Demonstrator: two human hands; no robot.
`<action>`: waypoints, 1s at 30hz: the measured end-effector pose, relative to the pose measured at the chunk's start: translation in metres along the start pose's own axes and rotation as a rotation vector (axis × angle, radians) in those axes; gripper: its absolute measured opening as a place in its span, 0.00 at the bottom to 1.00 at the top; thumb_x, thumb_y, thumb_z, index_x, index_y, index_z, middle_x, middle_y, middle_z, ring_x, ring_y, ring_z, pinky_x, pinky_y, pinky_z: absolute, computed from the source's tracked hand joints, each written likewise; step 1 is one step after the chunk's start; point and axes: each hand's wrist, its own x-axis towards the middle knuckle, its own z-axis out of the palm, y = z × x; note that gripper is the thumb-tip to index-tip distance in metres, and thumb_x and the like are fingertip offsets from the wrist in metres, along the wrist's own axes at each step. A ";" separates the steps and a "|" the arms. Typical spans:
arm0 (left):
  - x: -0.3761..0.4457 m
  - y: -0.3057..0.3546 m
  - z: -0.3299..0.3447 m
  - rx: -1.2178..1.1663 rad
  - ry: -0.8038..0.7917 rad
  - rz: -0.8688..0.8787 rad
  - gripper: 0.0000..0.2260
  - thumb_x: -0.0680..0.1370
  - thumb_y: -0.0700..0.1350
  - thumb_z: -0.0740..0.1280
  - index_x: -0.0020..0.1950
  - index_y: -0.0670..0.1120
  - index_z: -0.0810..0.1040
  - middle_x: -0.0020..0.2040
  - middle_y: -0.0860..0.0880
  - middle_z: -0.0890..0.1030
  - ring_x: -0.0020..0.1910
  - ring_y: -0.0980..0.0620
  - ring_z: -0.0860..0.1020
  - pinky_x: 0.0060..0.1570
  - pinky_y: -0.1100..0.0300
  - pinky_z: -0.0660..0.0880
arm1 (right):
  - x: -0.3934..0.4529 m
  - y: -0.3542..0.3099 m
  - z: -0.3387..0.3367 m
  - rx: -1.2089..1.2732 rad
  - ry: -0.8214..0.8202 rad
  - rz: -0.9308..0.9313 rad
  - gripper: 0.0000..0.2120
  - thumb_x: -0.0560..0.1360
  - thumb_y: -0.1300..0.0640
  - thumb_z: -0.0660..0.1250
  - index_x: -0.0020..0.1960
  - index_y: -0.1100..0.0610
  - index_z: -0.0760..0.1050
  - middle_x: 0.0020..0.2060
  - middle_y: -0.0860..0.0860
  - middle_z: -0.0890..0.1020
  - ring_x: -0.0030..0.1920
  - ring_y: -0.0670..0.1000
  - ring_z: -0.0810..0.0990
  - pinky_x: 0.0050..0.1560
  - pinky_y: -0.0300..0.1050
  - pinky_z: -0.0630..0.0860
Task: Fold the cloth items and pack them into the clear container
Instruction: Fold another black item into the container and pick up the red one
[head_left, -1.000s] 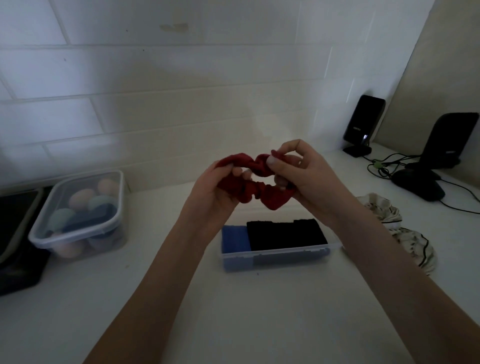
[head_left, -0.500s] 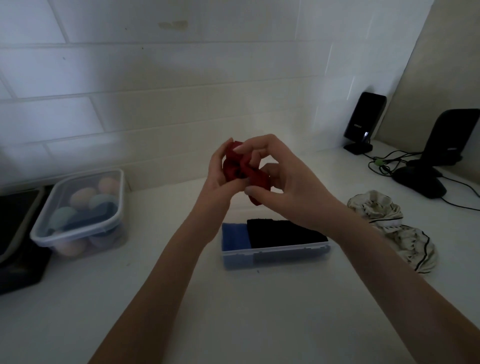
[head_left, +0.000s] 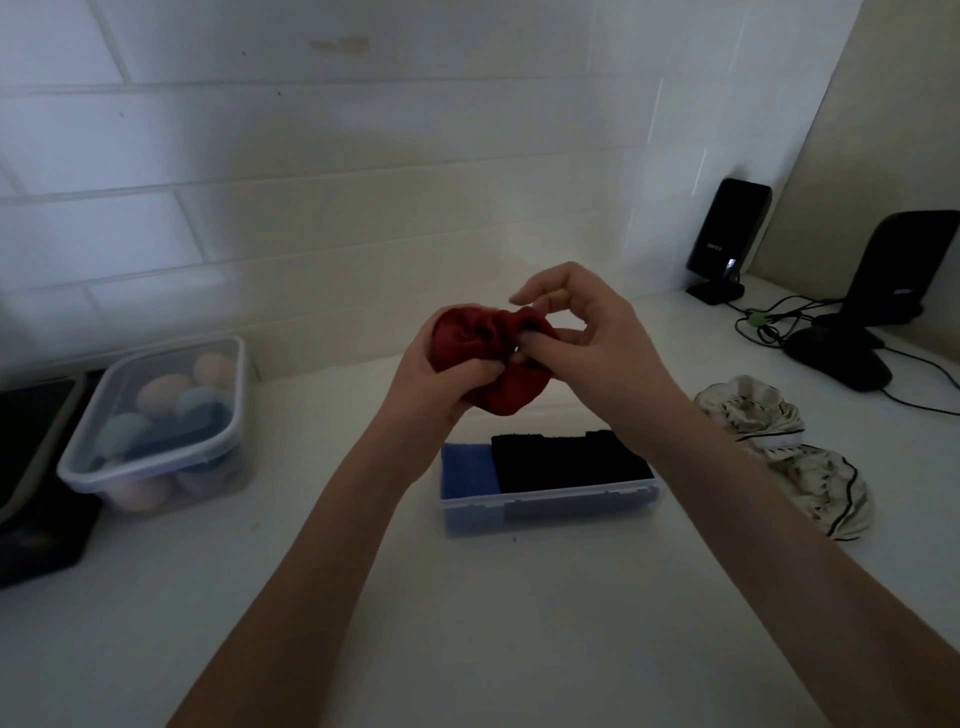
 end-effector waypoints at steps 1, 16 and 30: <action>0.000 0.001 0.000 -0.014 0.000 -0.003 0.19 0.64 0.34 0.66 0.54 0.44 0.74 0.50 0.42 0.78 0.50 0.46 0.78 0.45 0.58 0.78 | 0.000 0.001 0.000 0.004 0.010 0.002 0.12 0.72 0.70 0.66 0.46 0.54 0.75 0.44 0.52 0.78 0.38 0.57 0.84 0.42 0.45 0.82; -0.003 0.001 -0.004 -0.064 -0.157 -0.092 0.28 0.61 0.31 0.65 0.61 0.44 0.72 0.56 0.39 0.77 0.55 0.43 0.78 0.52 0.51 0.78 | 0.000 0.002 -0.011 -0.285 -0.280 -0.019 0.23 0.70 0.67 0.70 0.60 0.47 0.76 0.55 0.41 0.79 0.54 0.44 0.79 0.52 0.37 0.79; -0.008 0.014 -0.016 0.552 -0.185 -0.060 0.21 0.63 0.44 0.79 0.52 0.54 0.75 0.55 0.50 0.77 0.51 0.51 0.80 0.46 0.58 0.80 | -0.002 0.010 -0.006 -0.452 -0.338 0.105 0.18 0.66 0.60 0.74 0.56 0.51 0.80 0.48 0.48 0.83 0.48 0.48 0.82 0.53 0.46 0.80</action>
